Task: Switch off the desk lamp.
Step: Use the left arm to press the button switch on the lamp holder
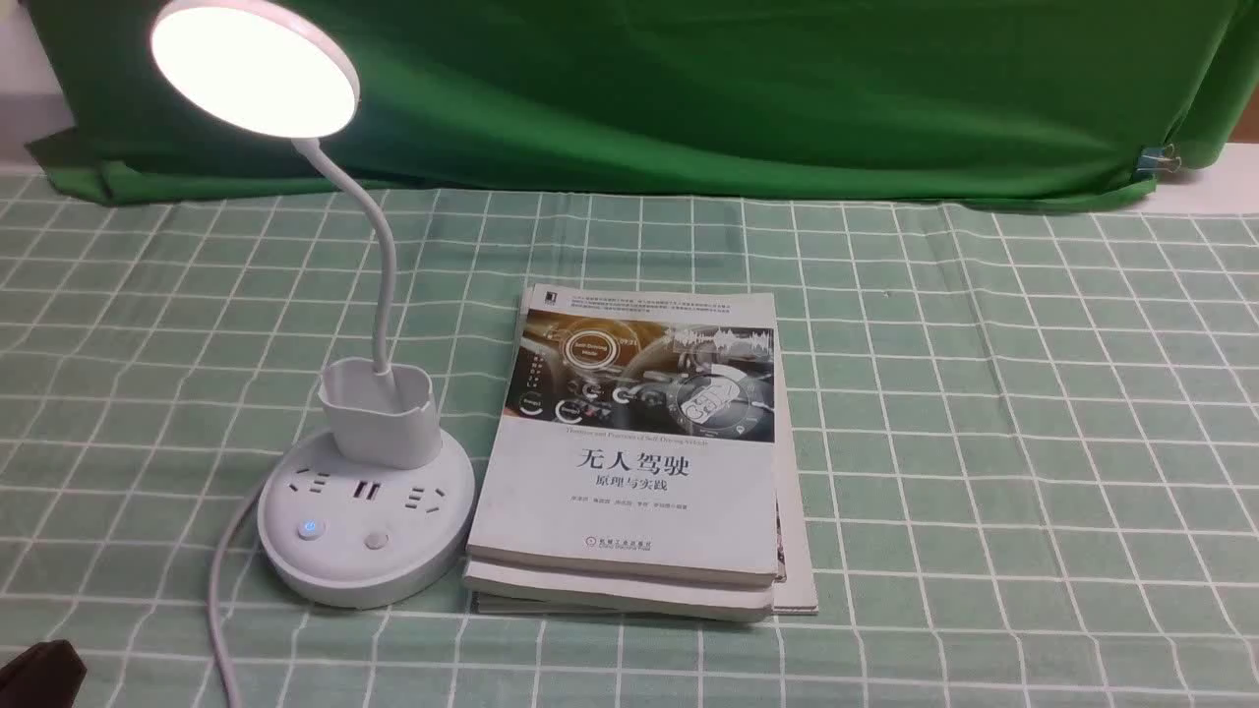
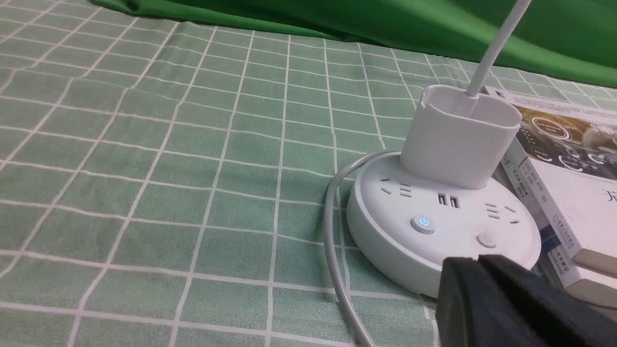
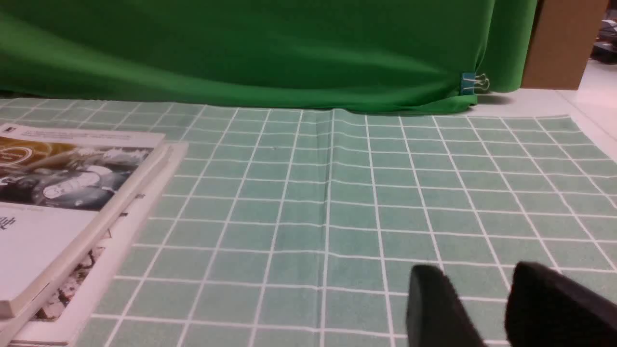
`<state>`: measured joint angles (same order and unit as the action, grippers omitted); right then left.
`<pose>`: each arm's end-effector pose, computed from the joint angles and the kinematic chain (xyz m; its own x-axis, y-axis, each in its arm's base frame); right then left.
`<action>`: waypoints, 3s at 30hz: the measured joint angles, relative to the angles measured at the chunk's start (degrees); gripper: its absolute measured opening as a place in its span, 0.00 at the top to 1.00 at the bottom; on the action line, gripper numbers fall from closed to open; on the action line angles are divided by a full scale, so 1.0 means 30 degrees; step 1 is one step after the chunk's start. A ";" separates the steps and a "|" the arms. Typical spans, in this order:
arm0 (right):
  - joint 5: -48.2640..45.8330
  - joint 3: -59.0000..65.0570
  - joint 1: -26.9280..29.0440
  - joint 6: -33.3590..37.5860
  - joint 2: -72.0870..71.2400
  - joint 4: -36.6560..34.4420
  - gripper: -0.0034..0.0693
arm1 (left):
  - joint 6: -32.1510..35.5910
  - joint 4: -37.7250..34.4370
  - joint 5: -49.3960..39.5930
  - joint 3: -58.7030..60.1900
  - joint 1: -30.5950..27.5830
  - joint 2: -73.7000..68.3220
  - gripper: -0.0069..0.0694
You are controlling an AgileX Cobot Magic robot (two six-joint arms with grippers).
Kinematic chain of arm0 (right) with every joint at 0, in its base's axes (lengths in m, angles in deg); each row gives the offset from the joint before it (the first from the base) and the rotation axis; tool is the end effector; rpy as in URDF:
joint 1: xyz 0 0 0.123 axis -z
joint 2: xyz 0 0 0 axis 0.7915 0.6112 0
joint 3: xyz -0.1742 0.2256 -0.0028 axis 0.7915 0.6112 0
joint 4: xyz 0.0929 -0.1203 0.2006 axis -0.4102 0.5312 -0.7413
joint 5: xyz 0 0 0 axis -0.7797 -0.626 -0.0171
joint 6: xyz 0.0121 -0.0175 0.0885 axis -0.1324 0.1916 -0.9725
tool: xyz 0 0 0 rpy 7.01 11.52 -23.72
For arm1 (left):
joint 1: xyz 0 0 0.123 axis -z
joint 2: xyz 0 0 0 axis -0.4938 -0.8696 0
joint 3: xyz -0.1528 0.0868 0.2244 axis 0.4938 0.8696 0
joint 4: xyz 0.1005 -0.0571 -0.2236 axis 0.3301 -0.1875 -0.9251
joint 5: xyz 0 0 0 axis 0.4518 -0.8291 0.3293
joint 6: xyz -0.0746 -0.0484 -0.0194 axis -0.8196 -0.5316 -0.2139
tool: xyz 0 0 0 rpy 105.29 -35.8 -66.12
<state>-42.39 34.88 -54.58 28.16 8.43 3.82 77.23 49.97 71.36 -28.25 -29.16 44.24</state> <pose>0.0557 0.0013 0.1892 -0.1562 -0.0717 -0.9851 -0.0401 0.9970 -0.0662 0.0544 -0.0052 0.1851 -0.2131 -0.0926 -0.9726 0.0384 0.9939 -0.1031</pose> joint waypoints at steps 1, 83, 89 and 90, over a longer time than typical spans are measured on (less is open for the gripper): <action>0.0000 0.0000 0.0000 0.0000 0.0000 0.0000 0.62 | 0.0000 0.0000 0.0000 0.0000 0.0000 0.0000 0.91; 0.0000 0.0000 0.0000 0.0000 0.0000 0.0000 0.62 | 0.0908 0.1074 -1.4113 -2.1337 0.6701 -3.0788 0.91; 0.0000 0.0000 0.0000 0.0000 0.0000 0.0000 0.62 | 0.0649 0.2027 -1.3019 -2.1544 0.6348 -3.1750 0.91; 0.0000 0.0000 0.0000 0.0000 0.0000 0.0000 0.62 | 0.0584 0.2095 -1.2849 -2.1652 0.6218 -3.1904 0.91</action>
<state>-42.39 34.88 -54.58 28.16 8.43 3.82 78.98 56.26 32.81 -93.21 -10.51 -51.47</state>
